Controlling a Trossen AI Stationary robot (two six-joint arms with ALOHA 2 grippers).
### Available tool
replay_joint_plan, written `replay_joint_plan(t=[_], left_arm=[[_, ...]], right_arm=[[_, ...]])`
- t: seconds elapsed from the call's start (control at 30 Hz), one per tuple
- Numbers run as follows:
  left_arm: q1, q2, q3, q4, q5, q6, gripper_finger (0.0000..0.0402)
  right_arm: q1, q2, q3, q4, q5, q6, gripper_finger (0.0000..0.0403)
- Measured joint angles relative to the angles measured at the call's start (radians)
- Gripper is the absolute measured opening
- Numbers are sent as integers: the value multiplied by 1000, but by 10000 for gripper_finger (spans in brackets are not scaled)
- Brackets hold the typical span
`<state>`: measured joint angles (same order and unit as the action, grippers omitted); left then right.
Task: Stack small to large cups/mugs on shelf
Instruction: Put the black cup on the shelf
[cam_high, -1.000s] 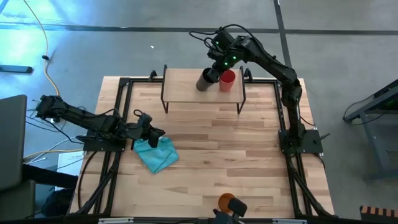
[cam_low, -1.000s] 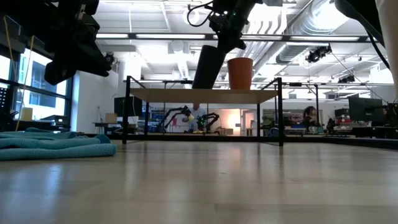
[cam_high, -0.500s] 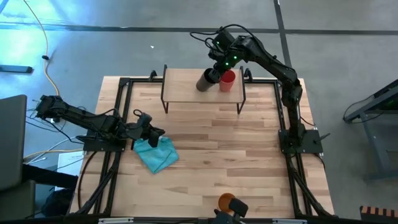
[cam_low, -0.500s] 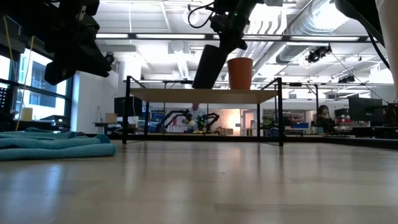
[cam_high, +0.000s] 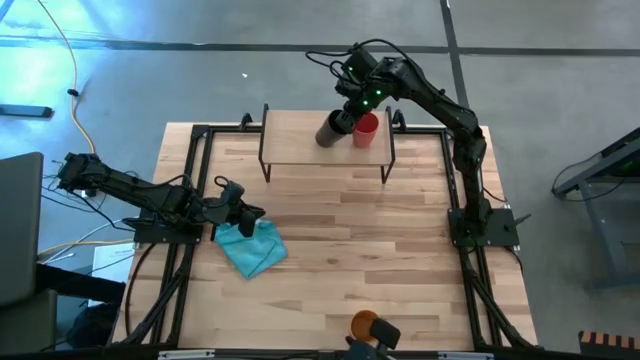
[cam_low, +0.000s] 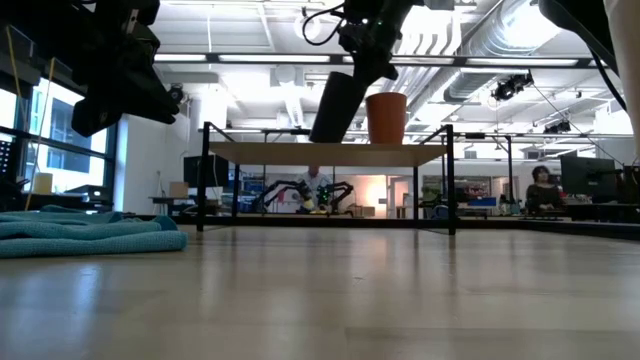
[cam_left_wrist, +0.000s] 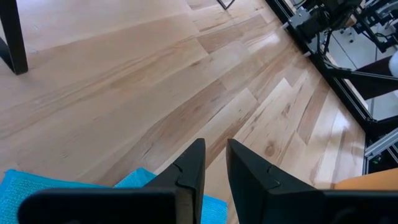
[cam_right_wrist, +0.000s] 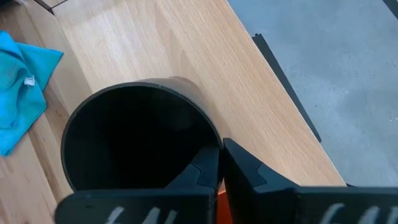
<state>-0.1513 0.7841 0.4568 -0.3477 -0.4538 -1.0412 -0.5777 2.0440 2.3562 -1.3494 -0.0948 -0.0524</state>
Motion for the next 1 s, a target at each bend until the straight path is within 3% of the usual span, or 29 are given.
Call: replay_joint_plan(t=[0.77,1.0], left_arm=[[0,0,0,1,0,0,56],[0,0,0,1,0,-3,56]], right_arm=[[-5,-12,0,-1,10,18,1],[-5,-12,0,-2,-17,27,24]])
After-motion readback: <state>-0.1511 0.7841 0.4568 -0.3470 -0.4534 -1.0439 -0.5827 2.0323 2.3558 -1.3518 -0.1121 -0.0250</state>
